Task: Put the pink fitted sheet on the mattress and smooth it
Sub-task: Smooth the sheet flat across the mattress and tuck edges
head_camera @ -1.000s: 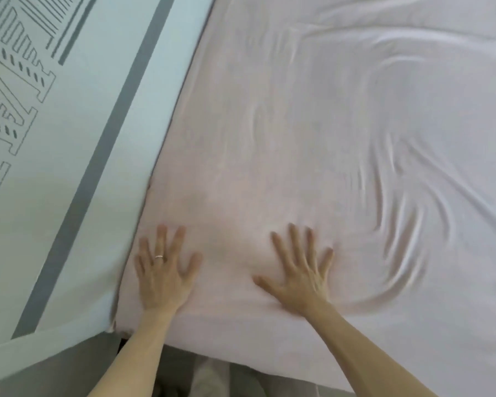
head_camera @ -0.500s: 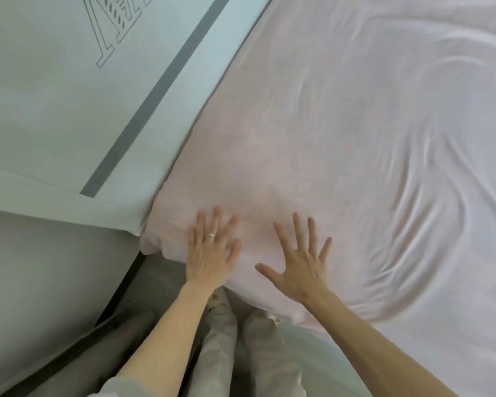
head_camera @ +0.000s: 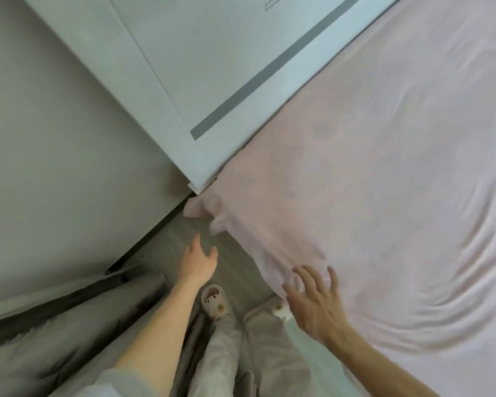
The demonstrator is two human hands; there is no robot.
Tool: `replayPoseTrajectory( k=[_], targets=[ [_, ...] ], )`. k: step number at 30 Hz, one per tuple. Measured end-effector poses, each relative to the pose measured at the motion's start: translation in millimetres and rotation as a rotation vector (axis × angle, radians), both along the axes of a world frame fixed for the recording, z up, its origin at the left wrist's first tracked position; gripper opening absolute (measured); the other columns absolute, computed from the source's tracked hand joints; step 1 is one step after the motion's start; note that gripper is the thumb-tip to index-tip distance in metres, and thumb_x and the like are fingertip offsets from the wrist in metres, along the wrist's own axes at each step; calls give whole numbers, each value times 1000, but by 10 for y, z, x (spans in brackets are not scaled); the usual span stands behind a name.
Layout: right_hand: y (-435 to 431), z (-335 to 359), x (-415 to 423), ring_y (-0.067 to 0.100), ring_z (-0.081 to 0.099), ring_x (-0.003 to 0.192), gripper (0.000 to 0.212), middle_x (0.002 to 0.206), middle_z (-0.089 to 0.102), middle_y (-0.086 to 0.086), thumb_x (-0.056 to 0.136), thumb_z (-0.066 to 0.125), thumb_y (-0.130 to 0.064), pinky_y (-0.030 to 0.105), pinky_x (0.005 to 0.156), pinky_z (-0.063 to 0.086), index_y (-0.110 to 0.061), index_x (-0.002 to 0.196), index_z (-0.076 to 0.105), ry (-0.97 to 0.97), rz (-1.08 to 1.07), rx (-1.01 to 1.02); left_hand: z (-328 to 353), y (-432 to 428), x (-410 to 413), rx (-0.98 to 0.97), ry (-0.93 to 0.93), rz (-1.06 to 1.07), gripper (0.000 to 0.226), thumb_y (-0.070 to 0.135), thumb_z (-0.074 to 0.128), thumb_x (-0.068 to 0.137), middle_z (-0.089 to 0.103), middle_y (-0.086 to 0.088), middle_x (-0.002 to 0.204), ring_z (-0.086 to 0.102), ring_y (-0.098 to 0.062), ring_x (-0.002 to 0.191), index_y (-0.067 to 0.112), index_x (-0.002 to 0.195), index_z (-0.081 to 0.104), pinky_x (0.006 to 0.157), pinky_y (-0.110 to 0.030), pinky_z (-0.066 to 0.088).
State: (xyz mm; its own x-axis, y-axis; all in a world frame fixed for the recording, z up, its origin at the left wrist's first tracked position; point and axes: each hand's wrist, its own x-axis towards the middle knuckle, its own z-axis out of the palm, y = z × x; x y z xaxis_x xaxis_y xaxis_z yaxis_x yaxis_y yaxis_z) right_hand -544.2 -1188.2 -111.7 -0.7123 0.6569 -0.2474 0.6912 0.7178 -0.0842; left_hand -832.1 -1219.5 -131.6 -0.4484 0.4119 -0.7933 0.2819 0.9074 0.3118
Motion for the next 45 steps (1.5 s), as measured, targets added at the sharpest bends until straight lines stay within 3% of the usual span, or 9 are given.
replayPoseTrajectory(
  k=[8, 13, 17, 22, 26, 33, 36, 42, 45],
  targets=[
    [1095, -5, -1499, 32, 27, 145, 47, 158, 33, 8, 93, 54, -47, 64, 108, 27, -32, 138, 54, 91, -12, 44, -309, 169, -154, 202, -125, 167, 72, 38, 54, 96, 28, -13, 155, 32, -32, 142, 31, 155, 13, 108, -47, 38],
    [1244, -210, -1826, 31, 12, 150, 61, 163, 18, 5, 94, 47, -58, 72, 108, 13, -35, 149, 36, 18, -36, 58, -691, 165, -243, 158, 100, -39, 54, 37, 54, 94, 51, -7, 134, 51, -30, 123, 35, 144, 34, 95, -44, 48],
    [1271, -255, -1825, 32, 18, 148, 63, 161, 23, 6, 91, 45, -62, 67, 110, 14, -34, 147, 39, 42, -11, 130, -943, 300, -124, 167, 191, -114, 31, 41, 45, 99, 56, -2, 127, 54, -27, 116, 34, 128, 54, 88, -40, 44],
    [1376, -326, -1873, 29, 17, 149, 64, 162, 21, 4, 91, 46, -62, 65, 114, 11, -34, 148, 39, 8, 76, 166, -1242, 160, -182, 86, 352, -171, 39, 13, 38, 96, 64, -1, 120, 58, -28, 110, 33, 124, 57, 89, -38, 38],
    [1408, -329, -1934, 27, 13, 151, 66, 164, 17, 2, 91, 41, -64, 64, 115, 9, -36, 150, 32, -56, 127, 159, -1277, 245, -289, 16, 290, -230, 32, 19, 39, 98, 64, -2, 120, 57, -28, 113, 32, 120, 59, 97, -42, 34],
    [1489, -358, -2216, 21, 28, 146, 61, 154, 38, -2, 90, 44, -64, 63, 113, 17, -33, 143, 43, 23, 119, 217, -1289, 337, -637, 218, 240, 332, 70, 21, 59, 88, 50, -13, 135, 50, -32, 121, 22, 150, 26, 93, -45, 48],
    [1462, -422, -2269, 20, 34, 141, 58, 151, 42, -2, 89, 49, -60, 61, 113, 18, -32, 140, 48, 81, 91, 253, -1346, 463, -726, 255, 240, 179, 63, 30, 54, 94, 36, -11, 149, 40, -33, 132, 33, 150, 25, 99, -45, 42],
    [1433, -506, -2286, 18, 38, 137, 56, 149, 44, -3, 88, 49, -58, 60, 113, 20, -34, 138, 51, 110, 79, 289, -1714, 554, -683, 195, 214, 53, 27, 22, 38, 98, 66, -8, 109, 57, -31, 92, 29, 117, 55, 74, -32, 37],
    [1424, -554, -2317, 19, 38, 138, 56, 149, 43, -4, 86, 51, -57, 62, 114, 17, -36, 138, 50, 104, 79, 281, -1913, 650, -857, 200, 246, -42, 25, 26, 33, 99, 69, -3, 112, 61, -28, 101, 32, 110, 54, 100, -36, 34]
  ],
)
